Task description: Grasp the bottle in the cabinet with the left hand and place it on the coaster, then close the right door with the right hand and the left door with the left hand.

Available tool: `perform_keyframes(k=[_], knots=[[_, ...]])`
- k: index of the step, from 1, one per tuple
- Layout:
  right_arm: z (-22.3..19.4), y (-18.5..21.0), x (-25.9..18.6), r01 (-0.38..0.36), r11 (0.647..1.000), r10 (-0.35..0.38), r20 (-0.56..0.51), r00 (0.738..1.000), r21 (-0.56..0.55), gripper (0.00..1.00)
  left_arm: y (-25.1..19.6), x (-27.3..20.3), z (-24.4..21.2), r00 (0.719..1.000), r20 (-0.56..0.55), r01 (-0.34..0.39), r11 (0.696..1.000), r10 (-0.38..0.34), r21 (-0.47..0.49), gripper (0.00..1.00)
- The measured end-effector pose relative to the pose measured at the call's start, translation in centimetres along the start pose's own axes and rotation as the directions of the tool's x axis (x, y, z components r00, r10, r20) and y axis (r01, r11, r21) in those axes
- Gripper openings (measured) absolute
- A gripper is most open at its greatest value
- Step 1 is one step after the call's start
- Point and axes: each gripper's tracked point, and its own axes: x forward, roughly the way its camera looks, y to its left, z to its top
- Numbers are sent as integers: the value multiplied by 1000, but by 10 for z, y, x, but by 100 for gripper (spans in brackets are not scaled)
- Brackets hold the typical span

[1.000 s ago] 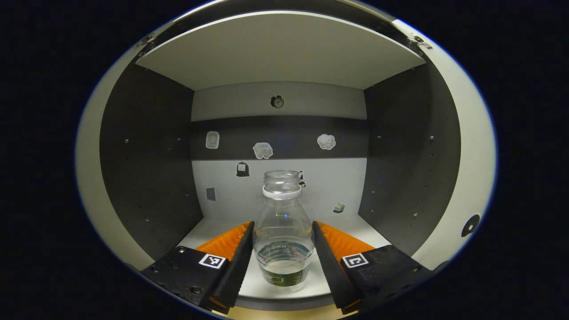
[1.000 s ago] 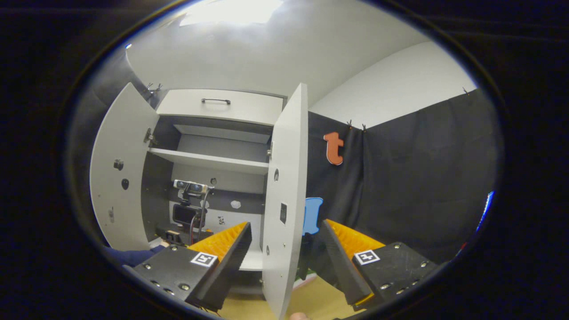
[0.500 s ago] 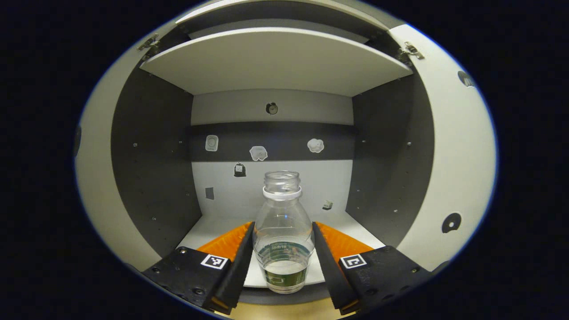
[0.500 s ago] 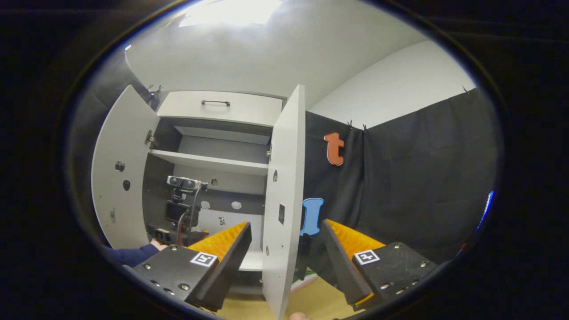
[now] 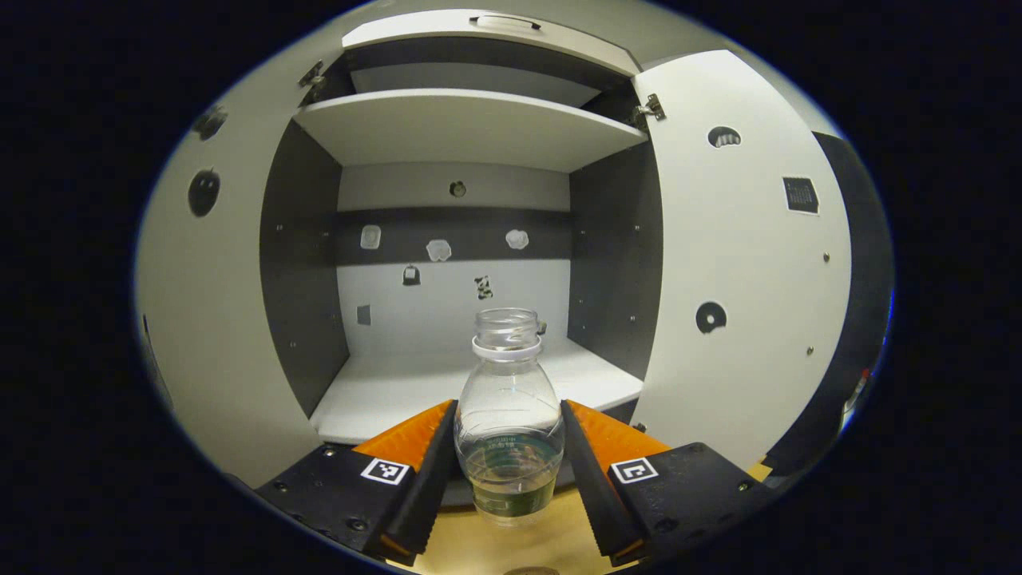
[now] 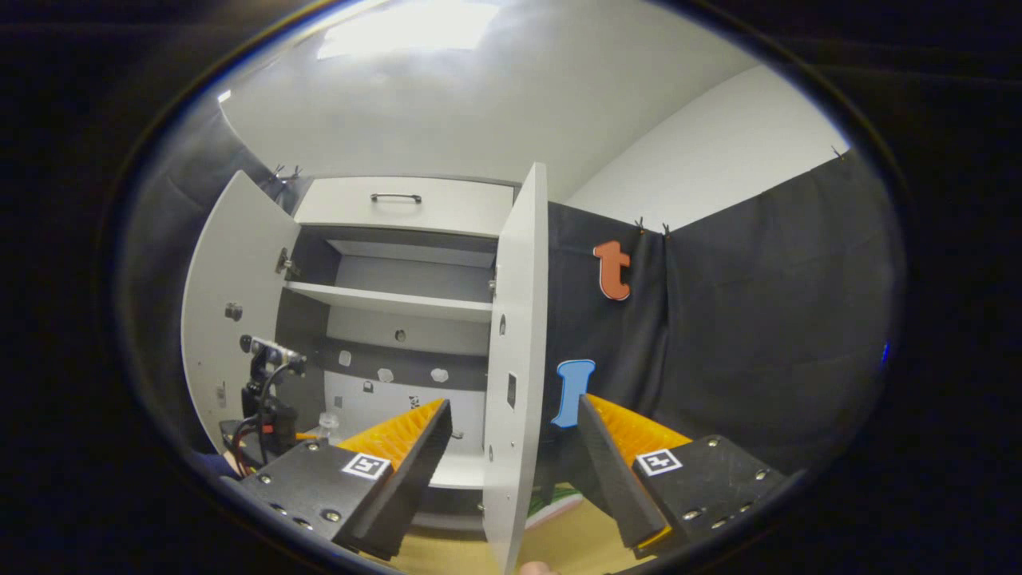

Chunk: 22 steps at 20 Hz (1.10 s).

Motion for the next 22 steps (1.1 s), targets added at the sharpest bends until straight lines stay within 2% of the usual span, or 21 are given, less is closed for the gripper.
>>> perform_keyframes(k=[3,7,10,14,17,19,22], knots=[[4,-7,-1,5,1000,-5,12,1000,1,96,3,-17,-51,997,-66,35,997,-39,-62,77],[9,-15,-4,17,1000,-17,23,1000,3,96,12,-37,-113,988,-148,42,995,-55,-90,77],[10,-20,-8,24,1000,-24,26,999,5,95,11,-48,-163,969,-229,55,987,-89,-152,77],[8,-22,-11,26,1000,-26,19,999,0,96,16,-52,-230,937,-341,8,979,-79,-204,78],[9,-22,-15,25,1000,-25,20,999,-6,96,11,-50,-263,926,-365,0,967,-96,-255,78],[9,-25,-17,31,999,-31,19,999,-11,96,10,-47,-275,930,-355,-14,957,-93,-288,78],[10,-30,-20,42,999,-41,12,999,-7,94,13,-39,-286,940,-335,-31,962,-65,-273,78]])
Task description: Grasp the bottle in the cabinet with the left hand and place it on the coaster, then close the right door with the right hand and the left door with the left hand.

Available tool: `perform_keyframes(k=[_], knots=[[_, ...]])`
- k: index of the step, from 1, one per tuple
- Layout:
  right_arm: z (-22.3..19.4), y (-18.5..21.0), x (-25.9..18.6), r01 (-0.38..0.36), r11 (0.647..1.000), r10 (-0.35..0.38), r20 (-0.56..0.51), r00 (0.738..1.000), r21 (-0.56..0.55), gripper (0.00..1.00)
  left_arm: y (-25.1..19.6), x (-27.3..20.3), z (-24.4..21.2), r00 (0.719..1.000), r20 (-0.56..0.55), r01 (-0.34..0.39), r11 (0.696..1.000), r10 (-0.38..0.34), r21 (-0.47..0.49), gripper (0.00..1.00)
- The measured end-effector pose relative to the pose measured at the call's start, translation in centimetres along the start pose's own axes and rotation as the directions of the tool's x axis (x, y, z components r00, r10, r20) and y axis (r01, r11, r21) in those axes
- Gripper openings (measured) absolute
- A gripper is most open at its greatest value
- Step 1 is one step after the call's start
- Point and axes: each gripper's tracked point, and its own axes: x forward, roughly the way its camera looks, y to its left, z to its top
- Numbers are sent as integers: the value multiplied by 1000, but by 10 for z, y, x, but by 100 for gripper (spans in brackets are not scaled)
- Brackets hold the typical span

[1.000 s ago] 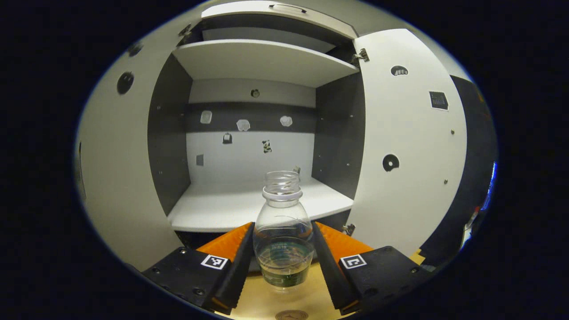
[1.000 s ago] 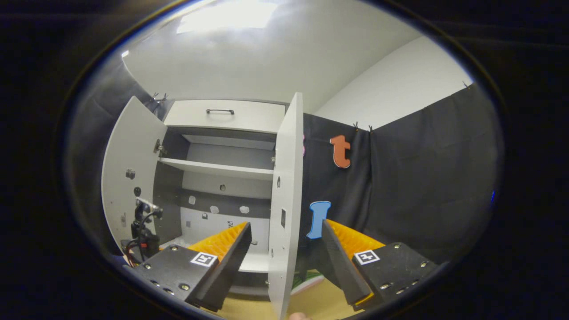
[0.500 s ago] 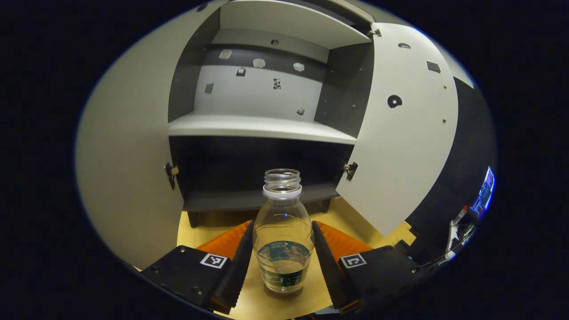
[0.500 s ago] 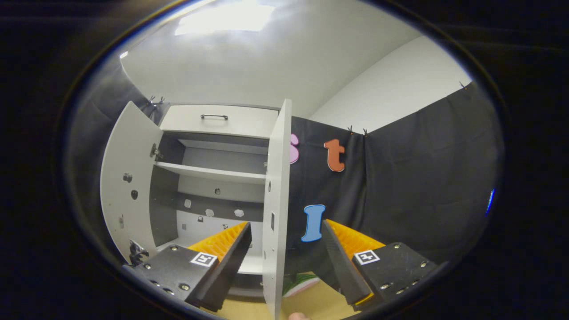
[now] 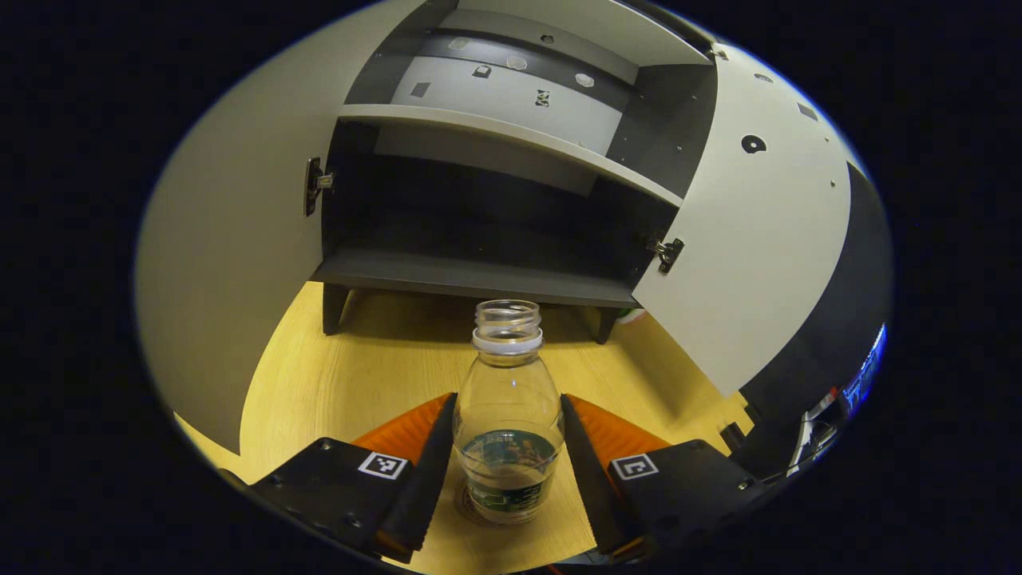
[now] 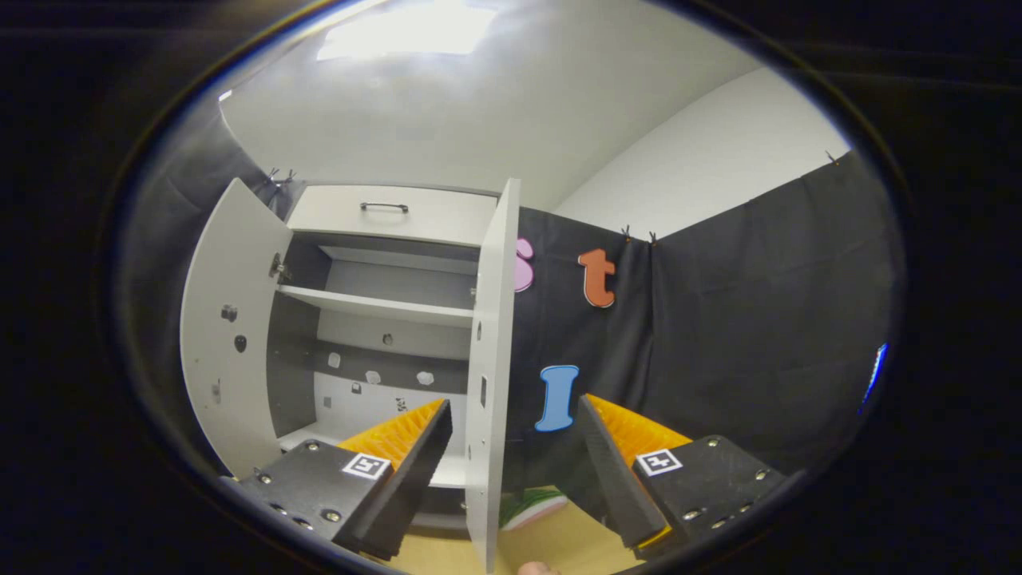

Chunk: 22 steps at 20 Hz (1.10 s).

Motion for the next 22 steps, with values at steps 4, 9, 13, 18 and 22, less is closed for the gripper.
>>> perform_keyframes(k=[4,9,13,18,22], knots=[[2,-6,-2,11,1000,-11,0,1000,5,96,-3,9,1,999,46,0,997,-3,81,78],[2,-8,-1,16,1000,-16,-5,1000,1,96,-19,7,0,993,102,46,994,-57,100,79],[-1,-7,4,8,1000,-8,-12,1000,-6,96,-24,4,-5,990,133,30,987,-52,160,80],[-7,-6,11,-2,1000,2,-24,1000,-15,96,-33,-5,-14,992,108,44,977,-67,207,87],[-14,-4,15,-13,1000,12,-33,999,-24,96,-38,-16,-12,991,113,50,974,-77,223,95]])
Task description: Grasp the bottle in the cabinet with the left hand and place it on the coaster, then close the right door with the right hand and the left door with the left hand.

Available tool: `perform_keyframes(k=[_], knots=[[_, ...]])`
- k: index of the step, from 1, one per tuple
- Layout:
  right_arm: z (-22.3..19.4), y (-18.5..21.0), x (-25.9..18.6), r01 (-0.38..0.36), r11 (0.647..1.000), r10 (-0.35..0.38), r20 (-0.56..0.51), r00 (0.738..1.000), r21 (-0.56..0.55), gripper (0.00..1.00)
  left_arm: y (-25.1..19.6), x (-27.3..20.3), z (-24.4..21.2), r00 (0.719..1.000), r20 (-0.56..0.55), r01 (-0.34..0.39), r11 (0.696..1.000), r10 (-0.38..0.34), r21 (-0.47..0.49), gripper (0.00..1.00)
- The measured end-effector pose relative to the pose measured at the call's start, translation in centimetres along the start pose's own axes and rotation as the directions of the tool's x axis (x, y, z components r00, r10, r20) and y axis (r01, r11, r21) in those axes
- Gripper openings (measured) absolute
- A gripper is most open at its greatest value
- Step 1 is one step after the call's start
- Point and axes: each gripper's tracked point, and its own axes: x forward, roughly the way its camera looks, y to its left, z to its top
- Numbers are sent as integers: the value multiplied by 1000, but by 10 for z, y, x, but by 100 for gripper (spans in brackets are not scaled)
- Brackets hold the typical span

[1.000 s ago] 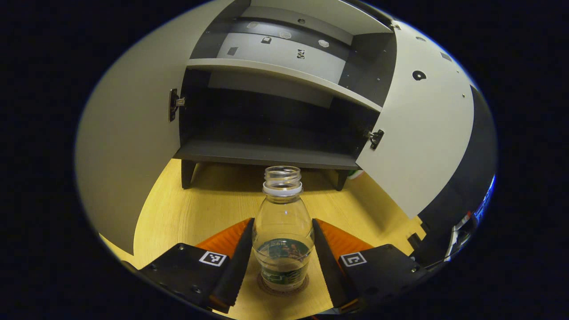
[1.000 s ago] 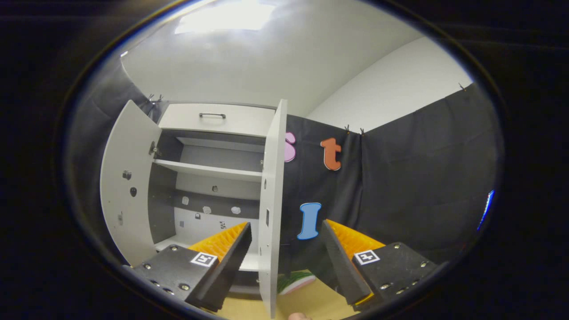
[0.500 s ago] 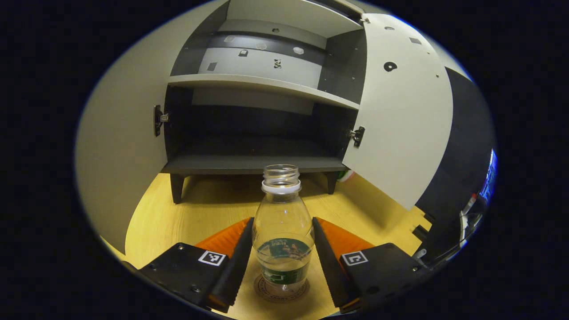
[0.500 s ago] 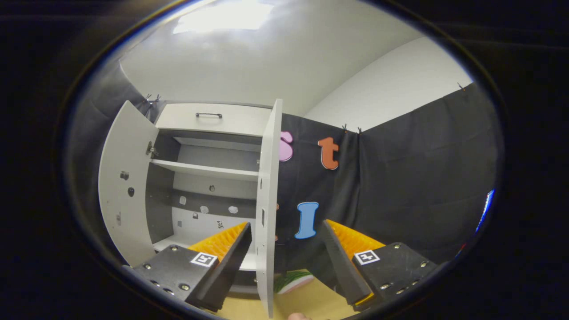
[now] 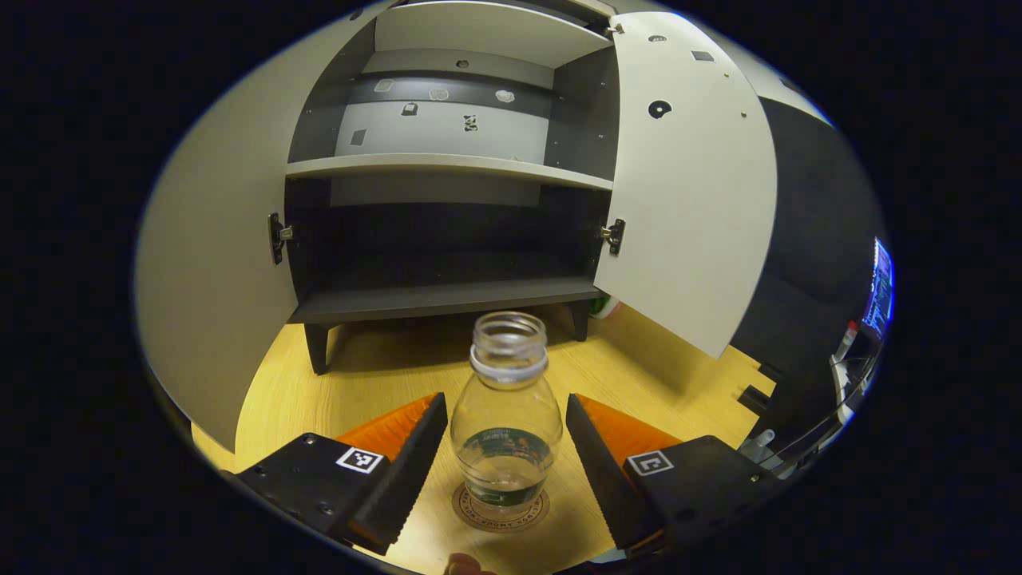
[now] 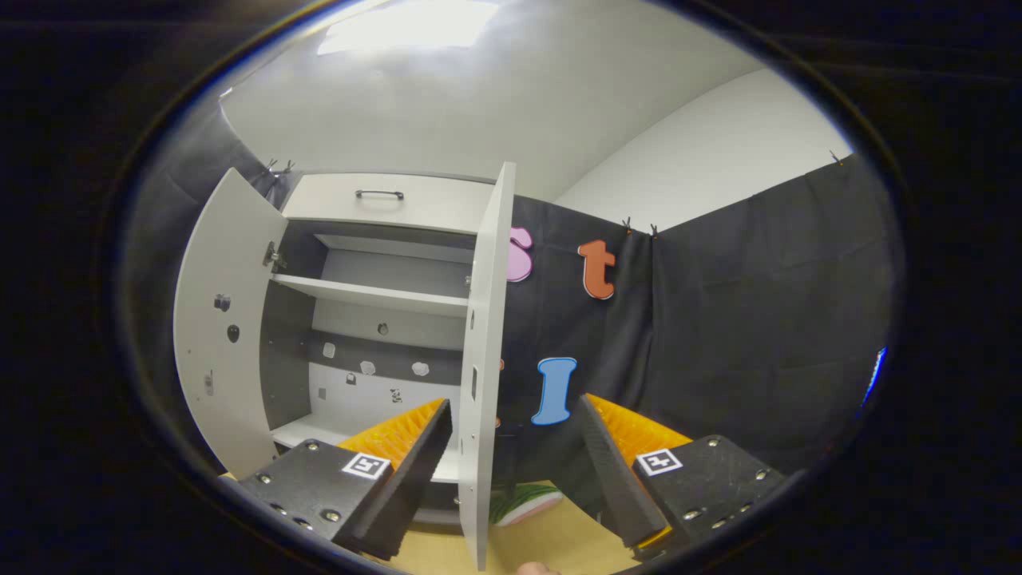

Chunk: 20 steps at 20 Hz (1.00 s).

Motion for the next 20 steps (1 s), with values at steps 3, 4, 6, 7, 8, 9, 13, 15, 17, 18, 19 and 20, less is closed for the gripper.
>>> perform_keyframes(k=[3,4,6,7,8,9,13,15,17,18,19,20], knots=[[-3,4,3,-10,1000,10,-1,1000,-2,96,0,-5,2,1000,-7,-5,1000,5,3,96],[-5,4,4,-13,1000,13,-2,1000,-2,96,-1,-7,5,1000,-2,-2,1000,2,-2,96],[-8,5,4,-16,1000,16,-6,1000,-5,96,0,-13,13,1000,7,-9,1000,9,-7,96],[-9,5,4,-16,1000,16,-8,1000,-7,96,-1,-18,20,1000,17,-10,1000,10,-10,96],[-10,4,5,-15,1000,15,-8,1000,-9,96,-2,-23,30,999,31,-11,1000,12,-14,96],[-10,3,5,-13,1000,13,-8,1000,-10,96,-2,-29,40,999,48,-17,1000,18,-16,96],[-10,-5,6,4,1000,-4,1,1000,-14,96,-7,-58,101,989,146,-31,999,33,-15,96],[-11,-11,8,16,1000,-16,-1,1000,-16,96,-9,-71,139,979,201,-43,999,47,-27,95],[-17,-16,10,26,1000,-26,-4,1000,-13,96,-4,-84,180,964,252,-79,996,83,-27,95],[-19,-19,12,31,999,-31,-8,999,-11,96,-3,-90,203,953,284,-97,995,102,-30,96],[-21,-22,16,36,999,-36,-12,999,-11,96,-2,-98,221,945,306,-112,993,116,-29,96],[-23,-25,20,41,999,-41,-16,999,-17,96,-2,-104,238,939,319,-127,992,128,-22,96]])
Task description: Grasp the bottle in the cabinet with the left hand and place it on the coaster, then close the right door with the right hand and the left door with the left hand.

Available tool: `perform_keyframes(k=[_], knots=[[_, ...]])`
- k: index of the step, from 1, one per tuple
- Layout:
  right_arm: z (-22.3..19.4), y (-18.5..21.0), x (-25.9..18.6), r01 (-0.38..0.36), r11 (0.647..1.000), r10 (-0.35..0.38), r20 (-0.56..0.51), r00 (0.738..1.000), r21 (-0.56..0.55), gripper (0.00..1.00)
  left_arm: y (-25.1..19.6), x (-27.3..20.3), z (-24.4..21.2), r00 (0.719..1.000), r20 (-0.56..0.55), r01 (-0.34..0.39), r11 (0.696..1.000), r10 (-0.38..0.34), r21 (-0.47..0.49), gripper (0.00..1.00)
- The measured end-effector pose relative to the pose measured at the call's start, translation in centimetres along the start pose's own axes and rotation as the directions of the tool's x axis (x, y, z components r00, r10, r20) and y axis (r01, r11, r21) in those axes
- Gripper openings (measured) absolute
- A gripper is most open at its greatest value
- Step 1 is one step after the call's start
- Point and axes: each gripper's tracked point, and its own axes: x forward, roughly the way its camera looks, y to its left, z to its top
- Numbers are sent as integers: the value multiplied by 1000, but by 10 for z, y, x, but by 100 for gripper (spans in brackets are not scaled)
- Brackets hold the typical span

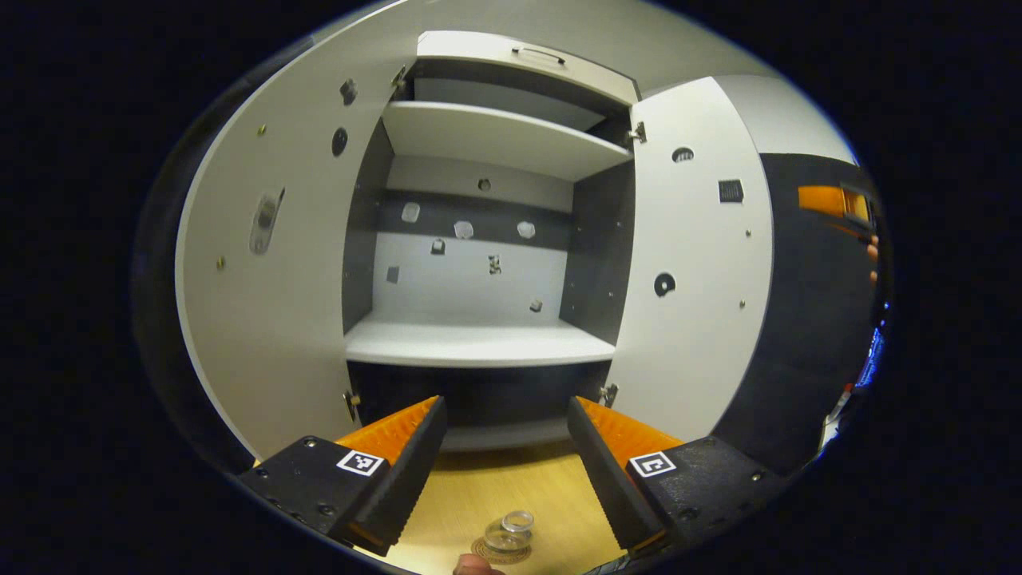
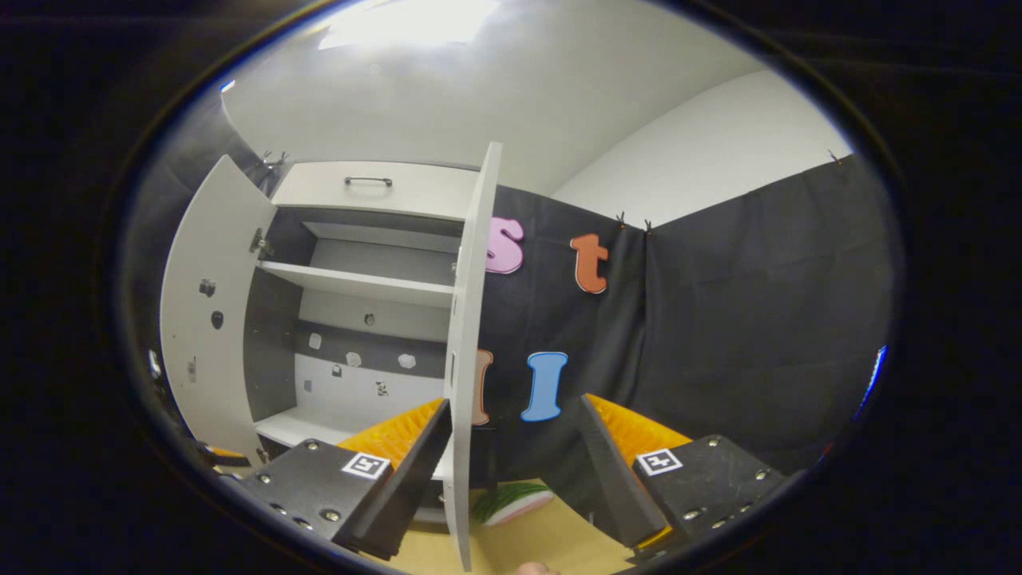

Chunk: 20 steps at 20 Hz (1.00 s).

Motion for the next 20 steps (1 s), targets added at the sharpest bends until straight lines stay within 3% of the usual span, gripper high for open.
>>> perform_keyframes(k=[4,8,13,15,16,20], knots=[[-9,-15,27,36,999,-37,-17,999,-28,96,4,-8,39,999,-16,-45,998,46,37,96],[-29,-16,50,40,997,-44,-67,997,-60,96,8,-23,65,997,1,-71,997,71,-8,97],[-36,-4,55,3,999,-7,-91,996,-49,95,27,-42,78,987,25,-160,986,159,44,97],[-35,3,55,-16,999,11,-90,996,-52,92,30,-46,75,985,19,-173,984,173,51,93],[-35,7,55,-29,998,24,-93,995,-48,95,30,-47,75,984,16,-175,983,175,48,97],[-37,32,51,-103,995,103,-101,989,3,95,28,-52,77,983,21,-181,983,180,25,97]])
